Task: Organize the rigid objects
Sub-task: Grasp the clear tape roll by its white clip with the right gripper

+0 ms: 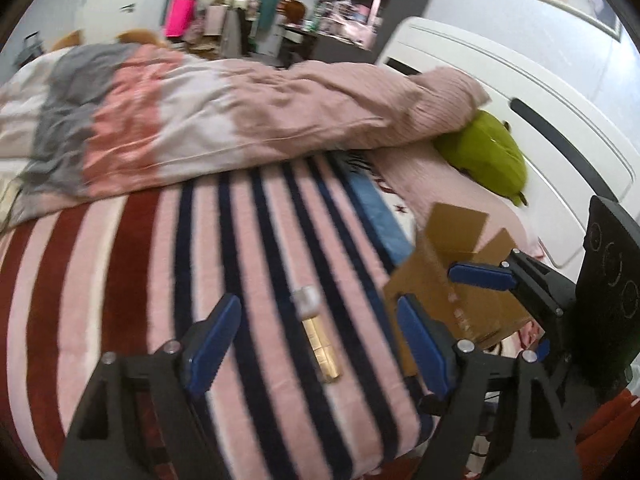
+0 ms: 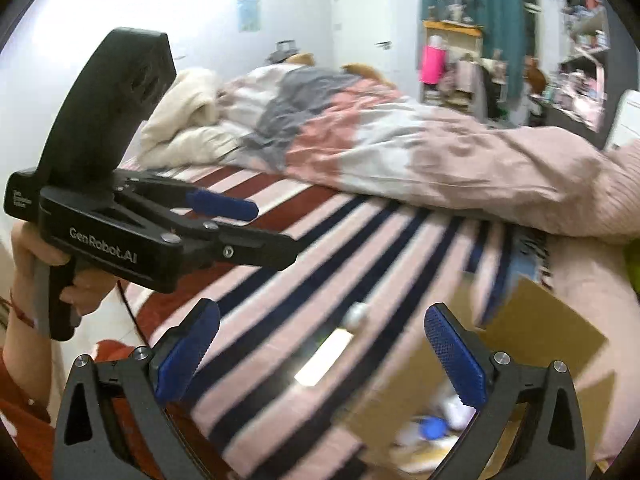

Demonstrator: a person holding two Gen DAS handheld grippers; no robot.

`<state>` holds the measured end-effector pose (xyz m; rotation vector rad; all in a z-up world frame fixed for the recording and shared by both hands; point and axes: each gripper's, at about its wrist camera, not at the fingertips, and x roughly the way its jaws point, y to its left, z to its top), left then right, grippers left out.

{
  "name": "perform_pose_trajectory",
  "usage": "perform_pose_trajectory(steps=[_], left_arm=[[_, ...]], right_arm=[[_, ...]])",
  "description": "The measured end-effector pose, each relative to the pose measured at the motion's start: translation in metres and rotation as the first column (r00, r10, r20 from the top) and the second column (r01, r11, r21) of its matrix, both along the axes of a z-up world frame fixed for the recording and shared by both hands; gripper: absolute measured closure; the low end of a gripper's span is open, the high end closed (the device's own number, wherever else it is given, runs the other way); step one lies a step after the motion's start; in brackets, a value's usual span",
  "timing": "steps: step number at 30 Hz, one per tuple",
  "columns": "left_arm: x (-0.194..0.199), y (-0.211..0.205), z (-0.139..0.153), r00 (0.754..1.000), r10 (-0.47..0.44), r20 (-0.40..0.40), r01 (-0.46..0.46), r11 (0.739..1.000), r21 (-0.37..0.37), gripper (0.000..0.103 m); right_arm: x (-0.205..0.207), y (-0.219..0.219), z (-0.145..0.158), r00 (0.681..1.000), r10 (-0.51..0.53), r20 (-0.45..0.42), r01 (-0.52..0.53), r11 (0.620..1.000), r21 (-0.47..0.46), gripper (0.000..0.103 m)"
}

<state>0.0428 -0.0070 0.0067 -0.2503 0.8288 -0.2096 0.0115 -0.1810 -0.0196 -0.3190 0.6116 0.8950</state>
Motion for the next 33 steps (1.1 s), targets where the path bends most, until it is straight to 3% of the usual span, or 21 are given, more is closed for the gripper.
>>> perform_pose_trajectory(steps=[4,7,8,12,14,19,22,23,25,28,33], left_arm=[[-0.018,0.032,-0.016,0.997,0.075,-0.004,-0.075,0.997,0.017,0.025],[-0.027,0.053,-0.035,0.993,0.112,-0.027,-0.111,0.994,0.016,0.025],[-0.028,0.055,-0.038,0.993,0.117,-0.033,-0.116,0.993,0.014,0.025],[-0.032,0.070,-0.058,0.989,0.133,-0.059,-0.133,0.991,0.004,0.025],[-0.029,0.076,-0.066,0.988,0.136,-0.074,-0.136,0.991,-0.003,0.025],[-0.023,0.087,-0.081,0.986,0.138,-0.095,-0.141,0.990,-0.025,0.025],[-0.019,0.090,-0.086,0.985,0.139,-0.105,-0.143,0.989,-0.031,0.025],[-0.018,0.091,-0.088,0.984,0.140,-0.108,-0.145,0.989,-0.032,0.025],[-0.017,0.094,-0.090,0.983,0.145,-0.112,-0.150,0.988,-0.035,0.025],[-0.018,0.095,-0.090,0.982,0.150,-0.113,-0.155,0.987,-0.042,0.025],[-0.020,0.095,-0.085,0.983,0.156,-0.101,-0.161,0.986,-0.043,0.025]], right_arm=[[-0.008,0.045,-0.017,0.998,0.051,-0.027,-0.051,0.998,-0.019,0.003],[-0.008,0.076,-0.038,0.999,0.031,-0.020,-0.032,0.997,-0.070,0.021],[-0.005,0.083,-0.046,1.000,0.011,-0.027,-0.013,0.996,-0.086,0.028],[0.022,0.095,-0.085,0.990,-0.109,-0.093,0.097,0.988,-0.122,0.038],[0.037,0.094,-0.104,0.976,-0.192,-0.104,0.177,0.974,-0.138,0.053],[0.067,0.083,-0.129,0.926,-0.371,-0.070,0.355,0.920,-0.167,0.072],[0.086,0.079,-0.137,0.901,-0.427,-0.072,0.408,0.893,-0.192,0.080],[0.091,0.079,-0.138,0.898,-0.433,-0.078,0.411,0.889,-0.200,0.088],[0.101,0.079,-0.142,0.893,-0.437,-0.106,0.409,0.888,-0.212,0.093],[0.102,0.080,-0.141,0.902,-0.418,-0.112,0.392,0.899,-0.197,0.096],[0.082,0.091,-0.124,0.947,-0.280,-0.161,0.266,0.959,-0.103,0.096]])
